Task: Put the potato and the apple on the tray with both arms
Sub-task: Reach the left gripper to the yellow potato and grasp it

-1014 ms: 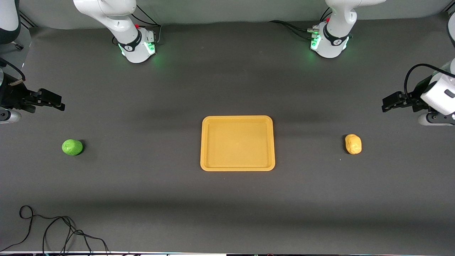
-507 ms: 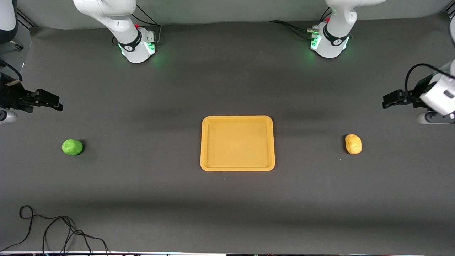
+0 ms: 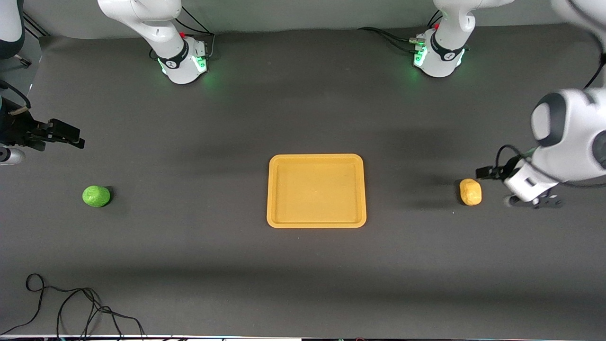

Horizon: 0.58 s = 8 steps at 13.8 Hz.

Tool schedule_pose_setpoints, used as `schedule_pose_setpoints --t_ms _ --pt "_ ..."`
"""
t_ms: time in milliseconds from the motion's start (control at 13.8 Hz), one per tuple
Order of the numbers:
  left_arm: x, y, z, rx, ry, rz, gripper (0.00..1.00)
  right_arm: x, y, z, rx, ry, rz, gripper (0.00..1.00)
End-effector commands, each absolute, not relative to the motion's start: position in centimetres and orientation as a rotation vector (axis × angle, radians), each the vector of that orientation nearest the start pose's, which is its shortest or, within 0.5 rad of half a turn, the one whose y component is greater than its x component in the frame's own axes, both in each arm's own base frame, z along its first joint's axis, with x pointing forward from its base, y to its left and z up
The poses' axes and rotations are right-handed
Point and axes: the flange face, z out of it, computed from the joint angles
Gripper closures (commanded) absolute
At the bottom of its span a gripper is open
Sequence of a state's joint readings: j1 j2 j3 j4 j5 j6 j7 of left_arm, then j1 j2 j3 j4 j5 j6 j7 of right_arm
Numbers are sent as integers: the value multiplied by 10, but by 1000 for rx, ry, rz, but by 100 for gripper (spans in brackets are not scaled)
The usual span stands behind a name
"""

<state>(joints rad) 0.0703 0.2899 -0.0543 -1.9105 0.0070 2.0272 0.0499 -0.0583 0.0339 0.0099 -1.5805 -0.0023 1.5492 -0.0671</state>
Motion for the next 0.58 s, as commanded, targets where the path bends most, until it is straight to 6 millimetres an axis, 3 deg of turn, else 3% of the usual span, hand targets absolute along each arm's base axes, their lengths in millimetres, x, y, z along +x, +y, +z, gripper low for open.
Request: schedule_pose_setpoints --t_ms 0,72,362,507 --pt "605 15 275 -3145 97 257 2 563 -26 605 -3124 2 107 0" --pt "605 16 257 -3148 97 252 2 563 -25 603 -3122 2 111 0" --pt "594 26 217 -3151 141 331 7 564 -24 601 -3121 -10 114 0" --pt "588 50 193 -3162 200 370 14 565 -24 599 -3121 -10 114 0"
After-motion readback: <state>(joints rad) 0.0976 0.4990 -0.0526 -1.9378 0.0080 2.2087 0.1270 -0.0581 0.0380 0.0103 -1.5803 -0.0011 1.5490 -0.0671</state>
